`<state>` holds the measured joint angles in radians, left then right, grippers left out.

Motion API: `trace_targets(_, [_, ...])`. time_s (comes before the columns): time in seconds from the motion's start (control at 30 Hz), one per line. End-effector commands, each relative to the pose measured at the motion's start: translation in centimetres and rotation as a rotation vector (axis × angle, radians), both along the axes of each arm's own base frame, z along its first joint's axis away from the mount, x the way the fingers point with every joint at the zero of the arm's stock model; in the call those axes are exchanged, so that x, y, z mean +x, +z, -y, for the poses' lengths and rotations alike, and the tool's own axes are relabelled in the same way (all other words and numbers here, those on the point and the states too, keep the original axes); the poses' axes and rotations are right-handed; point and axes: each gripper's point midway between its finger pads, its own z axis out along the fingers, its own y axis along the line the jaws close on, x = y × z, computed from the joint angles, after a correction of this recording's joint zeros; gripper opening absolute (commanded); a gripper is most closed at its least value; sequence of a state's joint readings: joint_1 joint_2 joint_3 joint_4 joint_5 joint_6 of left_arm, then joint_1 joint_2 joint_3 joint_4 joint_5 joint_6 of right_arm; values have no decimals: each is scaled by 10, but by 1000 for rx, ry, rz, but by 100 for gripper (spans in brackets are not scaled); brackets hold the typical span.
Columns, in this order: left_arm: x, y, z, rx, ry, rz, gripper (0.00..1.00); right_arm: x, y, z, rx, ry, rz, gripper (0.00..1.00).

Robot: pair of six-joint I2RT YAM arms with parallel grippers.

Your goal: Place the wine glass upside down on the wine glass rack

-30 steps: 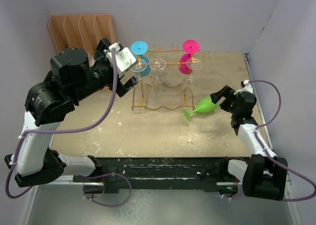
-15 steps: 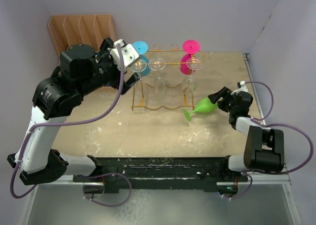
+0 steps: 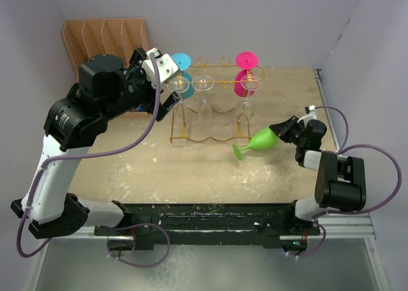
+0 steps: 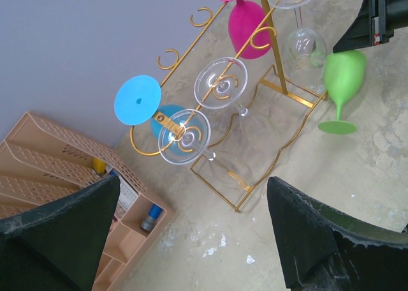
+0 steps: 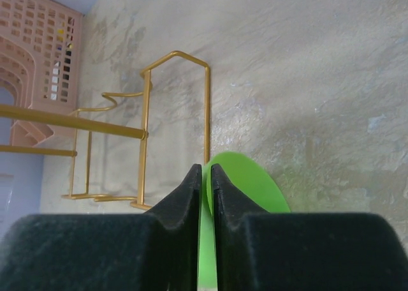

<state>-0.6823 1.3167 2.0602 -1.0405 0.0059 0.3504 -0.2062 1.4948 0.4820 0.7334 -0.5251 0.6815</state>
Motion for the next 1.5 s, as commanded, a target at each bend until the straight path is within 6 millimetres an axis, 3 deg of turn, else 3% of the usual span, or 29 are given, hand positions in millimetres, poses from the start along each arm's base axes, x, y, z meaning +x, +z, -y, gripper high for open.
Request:
trace_targets(0.0, [1,4,3,-45,-10,-7,99,-1,2,-11,38,81,29,8])
trace_targets(0.07, [0,5,2,-49,-13,-8,99,-6,-4,-18,64,123,13,9])
trace_targets(0.23, [-4,2,1,-45,-22,-15,99,-26,-13,-28,95,158,-23,31])
trace_targets(0.4, [-7,-3,-1,-42,-25,-24,99,-48,1,-29,67,143,-13,45])
trace_targets(0.6, [-10,-5,-3,-42,-28,-26,99,-63,38,-17,-5,56,-6,50])
trace_targets(0.8, [-12,-6,-3,-46,-37,-32,99,-102,36,22,-132,-196,-223,52])
trace_targets(0.93, [-13,-9,-2,-48,-48,-42,99,-123,39,17,-112,-210,-242,52])
trace_targets(1.17, [-16,-12,-3,-48,-58,-54,99,-168,2,1,-52,-177,-458,55])
trace_targets(1.33, [-19,-19,-2,-39,-71,-78,99,-205,1,-7,-51,-163,-552,59])
trace_targets(1.47, [-20,-27,-1,-23,-75,-103,99,-233,0,-24,2,-89,-640,61])
